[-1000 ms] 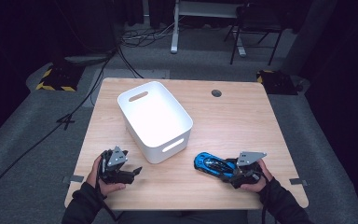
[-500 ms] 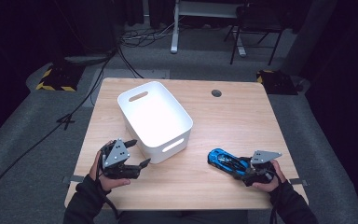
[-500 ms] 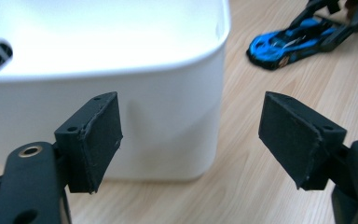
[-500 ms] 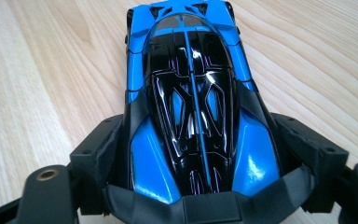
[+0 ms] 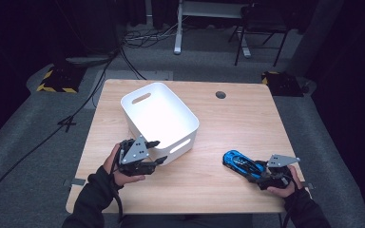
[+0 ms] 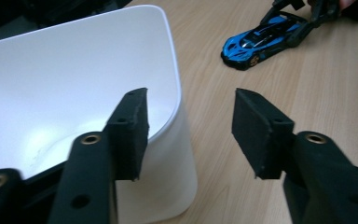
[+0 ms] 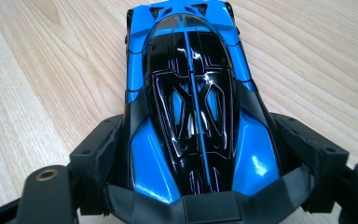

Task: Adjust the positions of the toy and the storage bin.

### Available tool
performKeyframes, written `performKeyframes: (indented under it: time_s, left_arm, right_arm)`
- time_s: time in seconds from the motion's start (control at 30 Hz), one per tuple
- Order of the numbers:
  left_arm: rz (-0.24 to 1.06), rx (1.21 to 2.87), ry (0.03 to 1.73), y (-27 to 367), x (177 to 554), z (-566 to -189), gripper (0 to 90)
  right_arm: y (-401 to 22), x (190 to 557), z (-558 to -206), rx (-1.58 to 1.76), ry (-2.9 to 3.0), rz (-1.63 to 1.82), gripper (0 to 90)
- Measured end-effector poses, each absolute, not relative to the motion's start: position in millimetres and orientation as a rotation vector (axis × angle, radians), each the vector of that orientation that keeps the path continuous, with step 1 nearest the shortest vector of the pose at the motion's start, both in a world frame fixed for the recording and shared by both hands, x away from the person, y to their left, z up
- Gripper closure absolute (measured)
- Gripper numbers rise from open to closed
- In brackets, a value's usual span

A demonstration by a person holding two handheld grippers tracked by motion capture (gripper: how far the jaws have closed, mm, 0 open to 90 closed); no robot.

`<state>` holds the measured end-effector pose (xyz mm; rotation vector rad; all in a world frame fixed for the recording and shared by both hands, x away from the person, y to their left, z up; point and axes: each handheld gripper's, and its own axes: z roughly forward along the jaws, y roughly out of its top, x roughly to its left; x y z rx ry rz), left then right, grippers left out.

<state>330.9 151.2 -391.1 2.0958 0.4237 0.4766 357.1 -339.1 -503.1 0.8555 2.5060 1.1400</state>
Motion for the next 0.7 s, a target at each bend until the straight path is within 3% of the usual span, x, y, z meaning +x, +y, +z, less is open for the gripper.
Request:
performKeyframes:
  time_s: [0.1, 0.43, 0.7]
  left_arm:
    - [0.436, 2.115, 0.421, 137, 340, -392, 55.8]
    - [0.472, 2.150, 0.439, 77, 363, -389, 79.4]
    - [0.489, 2.203, 0.478, 25, 379, -383, 77.4]
  right_arm:
    - [-343, 356, -503, 0.860, 2.504, 1.138, 23.4]
    - [-344, 355, -503, 0.860, 2.497, 1.143, 23.3]
    - [-345, 355, -503, 0.861, 2.497, 1.141, 23.3]
